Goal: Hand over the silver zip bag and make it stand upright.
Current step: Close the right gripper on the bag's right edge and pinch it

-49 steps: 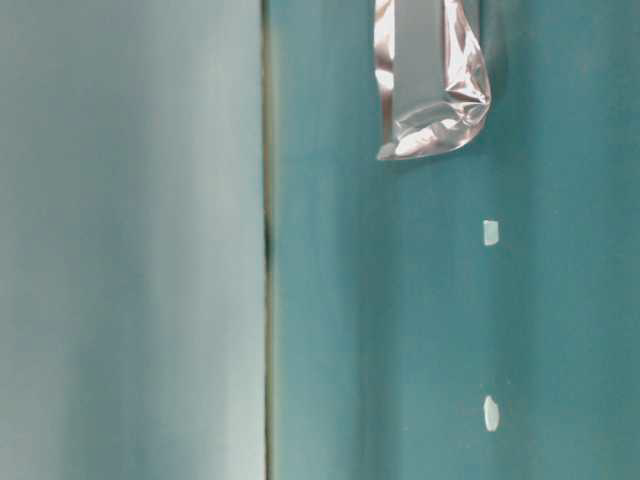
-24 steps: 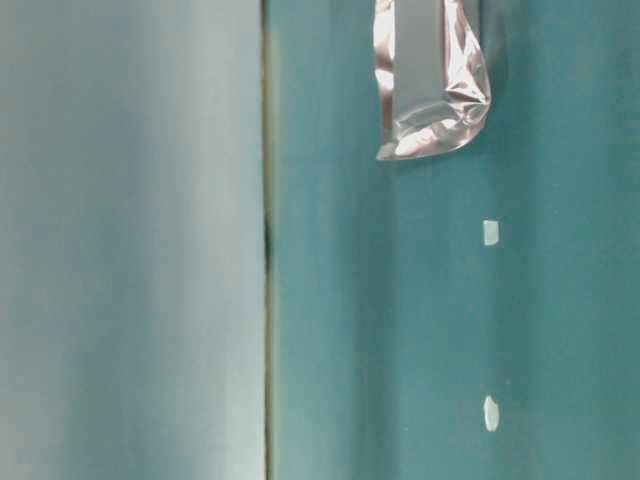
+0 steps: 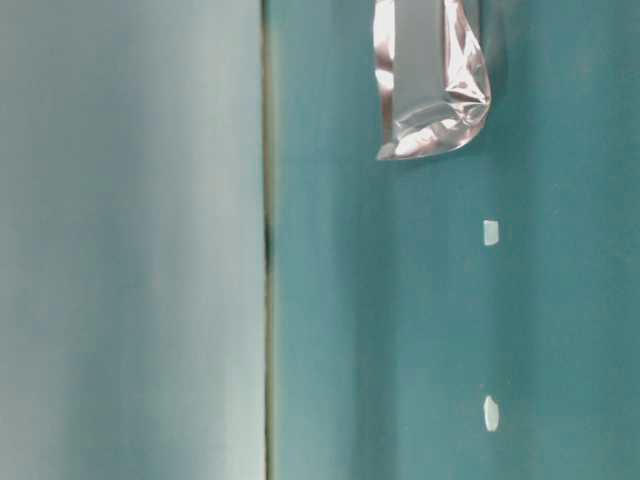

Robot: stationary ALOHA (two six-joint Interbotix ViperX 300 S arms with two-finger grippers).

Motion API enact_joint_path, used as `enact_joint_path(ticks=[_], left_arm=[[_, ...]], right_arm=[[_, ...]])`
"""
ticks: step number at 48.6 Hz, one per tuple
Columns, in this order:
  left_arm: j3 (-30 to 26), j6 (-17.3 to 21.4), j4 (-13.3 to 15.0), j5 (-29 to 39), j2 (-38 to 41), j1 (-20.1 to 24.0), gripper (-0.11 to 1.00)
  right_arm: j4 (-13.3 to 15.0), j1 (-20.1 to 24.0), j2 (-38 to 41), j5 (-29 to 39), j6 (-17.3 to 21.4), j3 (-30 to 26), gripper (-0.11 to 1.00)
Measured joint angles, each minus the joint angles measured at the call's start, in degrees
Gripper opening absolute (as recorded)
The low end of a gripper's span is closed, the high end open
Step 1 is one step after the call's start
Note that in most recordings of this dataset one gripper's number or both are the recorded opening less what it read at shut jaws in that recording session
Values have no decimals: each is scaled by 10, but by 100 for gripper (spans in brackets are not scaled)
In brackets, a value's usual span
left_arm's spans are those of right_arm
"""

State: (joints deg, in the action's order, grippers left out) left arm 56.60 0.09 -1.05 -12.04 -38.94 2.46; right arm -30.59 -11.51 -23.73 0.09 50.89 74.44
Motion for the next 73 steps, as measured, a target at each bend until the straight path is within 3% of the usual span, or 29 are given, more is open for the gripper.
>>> enact_joint_path(ticks=[29, 47, 54, 64, 70, 73], left_arm=[[0, -3, 1, 3, -1, 0, -1], [0, -1, 1, 4, -3, 0, -1], [0, -2, 0, 4, -3, 0, -1], [1, 1, 1, 4, -2, 0, -1], [1, 1, 1, 4, -2, 0, -1], [0, -3, 1, 4, -3, 0, -1]], right_arm=[[-2, 31, 98, -49, 1, -46, 89], [-2, 42, 111, -54, 1, -52, 87], [-2, 42, 112, -35, 0, -52, 73], [-2, 42, 114, -23, 1, -53, 30], [-1, 42, 115, -21, 0, -58, 9], [-1, 43, 109, -22, 0, -61, 4]])
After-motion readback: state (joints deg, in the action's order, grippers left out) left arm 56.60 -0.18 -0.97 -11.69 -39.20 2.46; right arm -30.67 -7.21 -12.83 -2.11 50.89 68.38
